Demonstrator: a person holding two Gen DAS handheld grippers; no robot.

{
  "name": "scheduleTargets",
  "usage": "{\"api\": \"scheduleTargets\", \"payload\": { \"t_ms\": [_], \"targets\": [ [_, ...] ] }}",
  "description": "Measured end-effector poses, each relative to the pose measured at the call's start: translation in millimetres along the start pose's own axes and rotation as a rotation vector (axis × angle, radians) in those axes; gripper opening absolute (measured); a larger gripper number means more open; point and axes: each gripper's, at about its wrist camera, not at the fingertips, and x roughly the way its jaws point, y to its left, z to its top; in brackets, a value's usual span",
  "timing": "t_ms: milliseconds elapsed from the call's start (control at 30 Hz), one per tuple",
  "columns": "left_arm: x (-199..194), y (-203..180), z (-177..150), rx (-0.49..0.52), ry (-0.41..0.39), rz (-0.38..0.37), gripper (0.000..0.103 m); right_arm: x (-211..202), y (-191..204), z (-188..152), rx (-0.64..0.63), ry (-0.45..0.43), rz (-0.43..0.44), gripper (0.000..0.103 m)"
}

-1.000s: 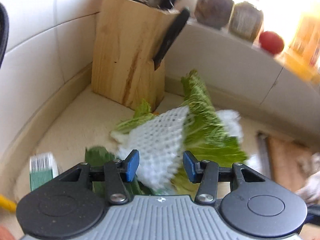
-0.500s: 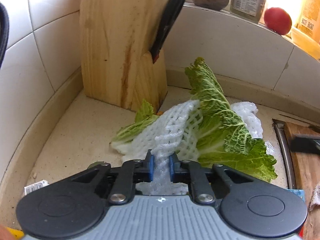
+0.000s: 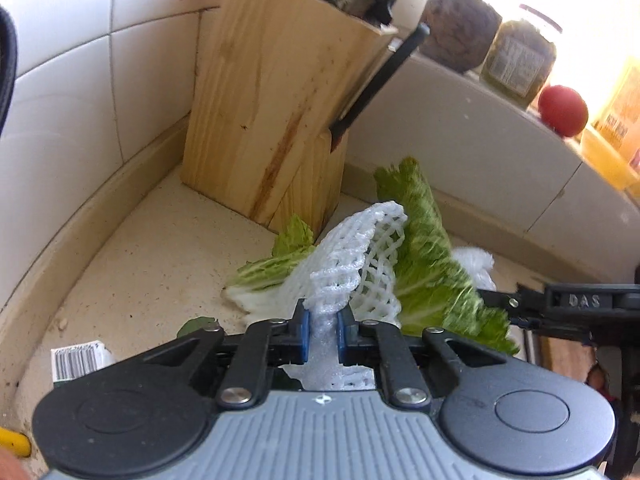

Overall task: Collect trash
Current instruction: 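Close the left gripper on a white foam net while the right grasps another, then lift both white foam nets and carry them over the black bin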

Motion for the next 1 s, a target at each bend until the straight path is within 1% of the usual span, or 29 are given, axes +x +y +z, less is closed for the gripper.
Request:
{"api": "scheduleTargets", "payload": {
  "t_ms": [267, 433, 567, 767, 833, 933, 1000],
  "targets": [
    [-33.1, 6.4, 1.2, -0.053, -0.048, -0.057, 0.011, -62.0, -3.9, -1.7, -0.006, -0.103, 0.009, 0.023],
    [-51.4, 6.3, -5.4, -0.069, -0.068, -0.082, 0.011, -95.8, -6.5, -12.7, 0.002, -0.134, 0.013, 0.023],
    [-62.5, 4.1, -13.2, -0.075, -0.072, -0.092, 0.011, -112.7, -2.7, -24.0, -0.005, -0.132, 0.028, 0.023],
    [-82.4, -4.7, -29.1, -0.077, -0.075, -0.099, 0.011, -120.8, 6.4, -43.0, -0.017, -0.114, 0.03, 0.023],
    [-88.1, -8.6, -36.5, -0.068, -0.071, -0.085, 0.011, -123.5, 9.2, -50.4, -0.022, -0.103, 0.038, 0.023],
    [-94.0, -13.0, -49.6, -0.058, -0.06, -0.043, 0.011, -125.8, 12.9, -59.3, -0.029, -0.088, 0.052, 0.023],
    [-98.3, -14.6, -58.3, -0.061, -0.053, -0.031, 0.011, -127.7, 15.5, -65.4, -0.039, -0.076, 0.065, 0.023]
  ]
}}
